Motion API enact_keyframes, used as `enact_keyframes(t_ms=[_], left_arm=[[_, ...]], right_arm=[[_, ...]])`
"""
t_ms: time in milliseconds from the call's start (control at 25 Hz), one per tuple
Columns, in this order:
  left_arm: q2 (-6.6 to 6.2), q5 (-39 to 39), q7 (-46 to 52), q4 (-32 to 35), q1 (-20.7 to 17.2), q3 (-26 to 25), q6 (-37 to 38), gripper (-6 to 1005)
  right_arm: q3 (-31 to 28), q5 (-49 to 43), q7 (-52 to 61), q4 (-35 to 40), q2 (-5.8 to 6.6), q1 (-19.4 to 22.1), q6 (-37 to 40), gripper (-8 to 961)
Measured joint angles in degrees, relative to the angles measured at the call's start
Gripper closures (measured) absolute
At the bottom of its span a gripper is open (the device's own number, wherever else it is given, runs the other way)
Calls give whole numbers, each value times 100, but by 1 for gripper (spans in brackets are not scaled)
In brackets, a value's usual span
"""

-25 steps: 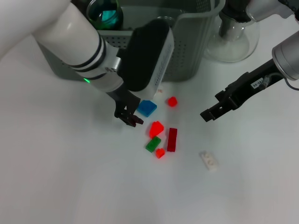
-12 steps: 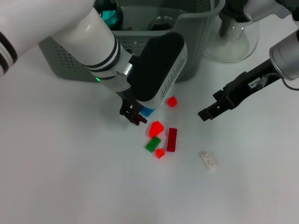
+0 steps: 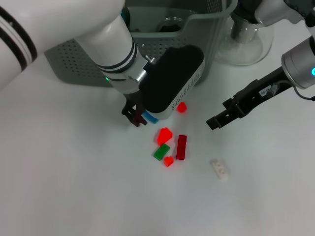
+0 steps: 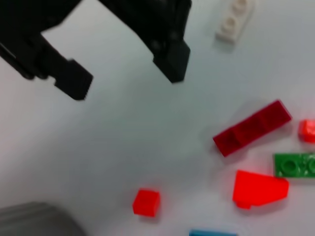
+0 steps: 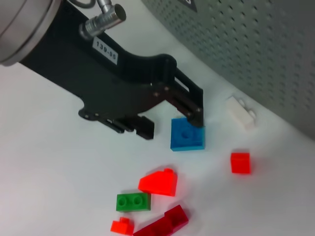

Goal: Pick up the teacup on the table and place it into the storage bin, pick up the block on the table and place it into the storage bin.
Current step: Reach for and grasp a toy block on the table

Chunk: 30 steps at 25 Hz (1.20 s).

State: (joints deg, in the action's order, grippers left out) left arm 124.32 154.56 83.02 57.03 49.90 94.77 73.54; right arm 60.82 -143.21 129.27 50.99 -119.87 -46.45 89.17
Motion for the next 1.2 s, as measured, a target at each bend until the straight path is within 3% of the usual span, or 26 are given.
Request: enact_keyframes(t_ms=[1200], left_arm=[[49,-42,-72,-1224,863,98,-336,336]], right_arm=[[-9,163,8,-135,-19,45,-207,56]])
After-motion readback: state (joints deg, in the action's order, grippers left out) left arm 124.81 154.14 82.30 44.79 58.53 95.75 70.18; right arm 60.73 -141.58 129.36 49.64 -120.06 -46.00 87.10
